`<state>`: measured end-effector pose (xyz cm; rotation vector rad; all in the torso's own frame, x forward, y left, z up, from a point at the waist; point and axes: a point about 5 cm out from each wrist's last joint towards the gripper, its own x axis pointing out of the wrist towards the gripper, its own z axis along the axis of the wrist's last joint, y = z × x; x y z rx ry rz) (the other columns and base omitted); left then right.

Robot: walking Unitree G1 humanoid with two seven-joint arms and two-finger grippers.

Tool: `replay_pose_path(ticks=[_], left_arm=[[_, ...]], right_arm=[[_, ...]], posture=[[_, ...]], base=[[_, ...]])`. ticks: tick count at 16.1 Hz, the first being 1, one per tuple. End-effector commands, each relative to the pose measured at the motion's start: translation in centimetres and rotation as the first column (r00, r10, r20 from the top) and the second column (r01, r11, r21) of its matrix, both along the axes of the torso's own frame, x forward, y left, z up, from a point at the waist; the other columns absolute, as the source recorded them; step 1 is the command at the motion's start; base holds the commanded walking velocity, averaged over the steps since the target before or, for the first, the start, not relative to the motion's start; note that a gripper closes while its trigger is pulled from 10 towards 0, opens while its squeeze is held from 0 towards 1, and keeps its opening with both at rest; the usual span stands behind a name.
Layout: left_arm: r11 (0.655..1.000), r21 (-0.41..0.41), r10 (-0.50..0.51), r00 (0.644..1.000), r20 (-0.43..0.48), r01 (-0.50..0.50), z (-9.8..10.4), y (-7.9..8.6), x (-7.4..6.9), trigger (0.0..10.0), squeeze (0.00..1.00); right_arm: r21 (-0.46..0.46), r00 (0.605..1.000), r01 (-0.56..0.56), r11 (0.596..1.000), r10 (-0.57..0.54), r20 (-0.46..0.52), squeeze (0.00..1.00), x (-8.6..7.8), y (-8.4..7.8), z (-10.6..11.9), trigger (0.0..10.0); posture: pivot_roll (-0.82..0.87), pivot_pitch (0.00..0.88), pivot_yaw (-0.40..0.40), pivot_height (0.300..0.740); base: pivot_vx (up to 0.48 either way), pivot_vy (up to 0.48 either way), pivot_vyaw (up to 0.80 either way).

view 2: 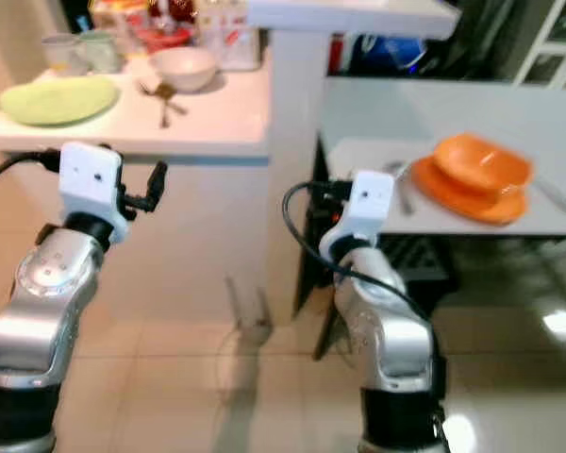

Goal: Setting the table

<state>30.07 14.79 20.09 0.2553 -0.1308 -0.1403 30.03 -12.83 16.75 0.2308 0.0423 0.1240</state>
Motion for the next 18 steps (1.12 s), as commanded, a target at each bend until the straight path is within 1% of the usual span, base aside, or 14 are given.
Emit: replay_pose_path(ticks=[1, 7, 9, 10, 11, 14, 18], left_arm=[[1.0, 0.014, 0.007, 1.0, 0.014, -0.007, 0.3, 0.2, 0.0, 10.0, 0.0], [1.0, 0.011, 0.009, 1.0, 0.021, -0.009, 0.4, 0.3, 0.0, 10.0, 0.0], [0.998, -0.053, 0.026, 0.999, 0.037, -0.024, 0.8, 0.4, 0.0, 10.0, 0.0], [0.998, -0.058, 0.032, 0.998, 0.055, -0.028, 1.2, 0.6, 0.0, 10.0, 0.0], [0.998, -0.04, 0.04, 0.998, 0.054, -0.038, 1.2, 0.7, 0.1, 10.0, 0.0], [0.998, -0.049, 0.033, 0.997, 0.063, -0.03, 1.5, 0.7, 0.2, 10.0, 0.0], [0.998, -0.058, 0.033, 0.998, 0.06, -0.03, 1.6, 0.6, 0.3, 10.0, 0.0]], right_arm=[[-0.011, 1.0, 0.003, 1.0, -0.003, 0.015, 0.0, 0.1, 0.0, 0.3, 10.0], [-0.032, 1.0, 0.004, 0.999, -0.003, 0.025, 0.0, 0.3, 0.1, 0.3, 10.0], [-0.032, 1.0, 0.004, 0.999, -0.003, 0.028, 0.0, 0.3, 0.1, 0.3, 10.0], [-0.03, 0.999, 0.006, 1.0, -0.005, 0.031, 0.0, 0.3, 0.1, 0.4, 10.0], [-0.029, 0.999, 0.006, 1.0, -0.005, 0.034, 0.0, 0.3, 0.1, 0.4, 10.0], [-0.016, 0.998, 0.02, 1.0, -0.019, 0.051, 0.0, 0.6, -0.1, 0.8, 10.0], [0.001, 0.997, 0.043, 0.999, -0.043, 0.071, 0.0, 1.1, -0.4, 1.4, 10.0]], posture=[[0.02, 0.0, -0.004, 0.74], [0.03, 0.0, -0.004, 0.74], [0.03, 0.0, -0.003, 0.74], [0.03, 0.0, -0.003, 0.74], [0.03, 0.0, -0.003, 0.74], [0.03, 0.0, 0.0, 0.74], [0.03, 0.0, 0.0, 0.74]], base=[[0.0, 0.469, 0.0], [0.0, 0.466, 0.0], [0.0, 0.0, 0.0], [0.0, 0.0, 0.0], [0.0, 0.0, 0.0], [0.0, 0.0, 0.0], [0.328, 0.0, 0.0]])
